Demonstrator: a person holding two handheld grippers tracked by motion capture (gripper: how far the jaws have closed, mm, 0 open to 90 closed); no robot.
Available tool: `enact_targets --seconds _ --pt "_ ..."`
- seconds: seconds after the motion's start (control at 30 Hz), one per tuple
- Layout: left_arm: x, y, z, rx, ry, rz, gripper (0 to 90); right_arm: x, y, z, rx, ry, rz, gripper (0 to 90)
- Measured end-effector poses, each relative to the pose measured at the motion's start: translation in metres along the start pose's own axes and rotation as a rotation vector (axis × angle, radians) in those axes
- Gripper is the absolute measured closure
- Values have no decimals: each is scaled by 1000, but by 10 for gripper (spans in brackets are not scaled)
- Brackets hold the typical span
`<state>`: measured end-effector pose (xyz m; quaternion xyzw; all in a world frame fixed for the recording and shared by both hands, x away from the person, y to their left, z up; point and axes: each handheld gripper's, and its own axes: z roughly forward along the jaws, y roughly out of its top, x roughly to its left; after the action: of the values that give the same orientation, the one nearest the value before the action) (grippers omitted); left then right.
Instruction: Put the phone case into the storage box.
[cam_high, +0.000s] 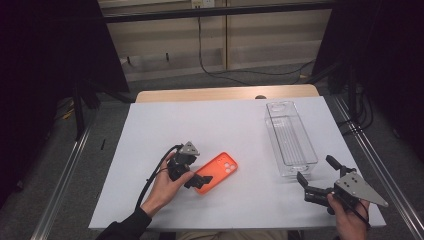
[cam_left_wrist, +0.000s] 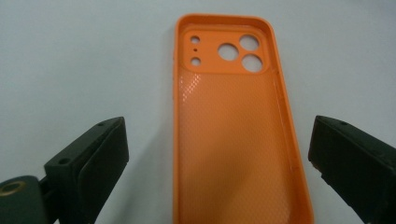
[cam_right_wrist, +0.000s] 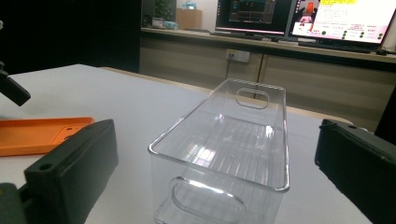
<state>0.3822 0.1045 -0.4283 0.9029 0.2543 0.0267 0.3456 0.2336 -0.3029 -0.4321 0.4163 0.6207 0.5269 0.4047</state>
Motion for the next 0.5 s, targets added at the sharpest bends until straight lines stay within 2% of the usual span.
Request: enact_targets --seconds 0.23,0.3,0.4,0.5 --pt "1 2 7 18 -23 -19 51 0 0 0 1 1 0 0" --pt "0 3 8 28 -14 -18 50 0 0 0 1 4 0 0" --pt "1 4 9 24 -29 -19 51 0 0 1 3 4 -1 0" --pt "1 7 11 46 -28 -16 51 0 0 1 3 2 -1 0"
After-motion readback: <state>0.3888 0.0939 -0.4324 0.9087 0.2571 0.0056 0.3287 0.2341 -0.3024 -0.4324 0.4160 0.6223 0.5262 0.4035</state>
